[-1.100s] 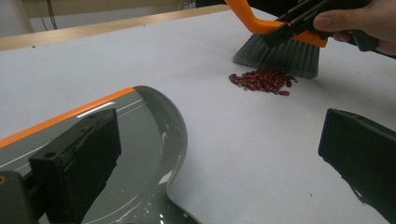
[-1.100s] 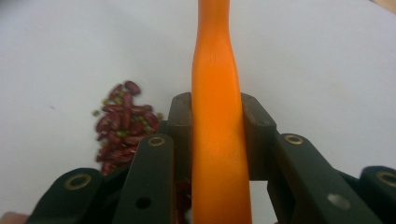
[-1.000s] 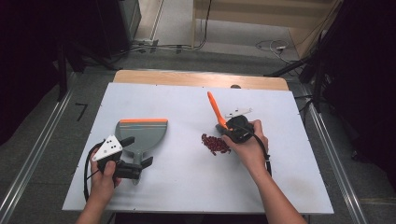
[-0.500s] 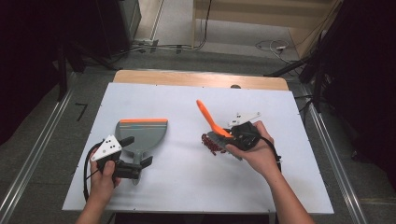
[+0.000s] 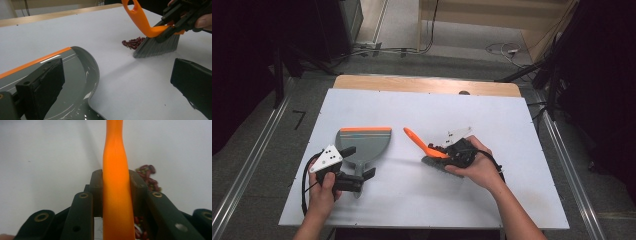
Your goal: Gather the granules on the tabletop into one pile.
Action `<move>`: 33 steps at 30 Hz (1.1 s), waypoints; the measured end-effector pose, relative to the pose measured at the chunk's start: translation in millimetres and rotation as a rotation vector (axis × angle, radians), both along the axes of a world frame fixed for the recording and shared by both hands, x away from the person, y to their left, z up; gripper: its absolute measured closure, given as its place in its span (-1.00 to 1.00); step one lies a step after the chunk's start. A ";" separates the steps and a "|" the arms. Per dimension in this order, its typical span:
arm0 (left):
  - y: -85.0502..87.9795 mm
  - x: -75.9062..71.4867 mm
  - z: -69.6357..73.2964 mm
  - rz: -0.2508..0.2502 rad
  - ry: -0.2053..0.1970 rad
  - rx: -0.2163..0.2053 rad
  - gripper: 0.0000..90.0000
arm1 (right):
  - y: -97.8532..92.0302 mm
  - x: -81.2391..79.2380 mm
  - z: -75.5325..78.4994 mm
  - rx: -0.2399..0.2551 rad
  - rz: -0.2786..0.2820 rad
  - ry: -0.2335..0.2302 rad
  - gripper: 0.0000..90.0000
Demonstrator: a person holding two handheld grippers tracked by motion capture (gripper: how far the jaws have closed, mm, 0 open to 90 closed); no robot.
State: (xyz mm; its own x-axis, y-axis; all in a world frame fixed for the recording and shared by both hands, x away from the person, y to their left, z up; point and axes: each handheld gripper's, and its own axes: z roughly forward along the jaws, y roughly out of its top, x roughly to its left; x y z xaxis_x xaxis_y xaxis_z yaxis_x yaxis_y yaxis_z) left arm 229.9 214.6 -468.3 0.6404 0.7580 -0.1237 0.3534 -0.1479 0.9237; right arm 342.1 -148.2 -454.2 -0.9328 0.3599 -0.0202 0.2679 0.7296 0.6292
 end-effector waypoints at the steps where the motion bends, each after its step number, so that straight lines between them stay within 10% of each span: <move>1: 0.2 0.0 0.1 0.000 0.001 0.000 -1.00 | -1.5 2.2 0.1 0.008 -0.006 -0.002 0.52; 33: 2.0 -0.8 1.0 0.008 -0.004 -0.012 -1.00 | -52.6 -20.3 34.9 0.188 -0.208 -0.010 0.53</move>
State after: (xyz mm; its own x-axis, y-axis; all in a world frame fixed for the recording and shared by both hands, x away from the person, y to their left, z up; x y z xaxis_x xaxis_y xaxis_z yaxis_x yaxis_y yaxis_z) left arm 229.2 216.6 -467.3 0.6352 0.7612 -0.1307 0.3510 -0.1338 0.9268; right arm 321.8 -200.8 -419.3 -0.8388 0.5416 0.0559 0.3923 0.5299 0.7519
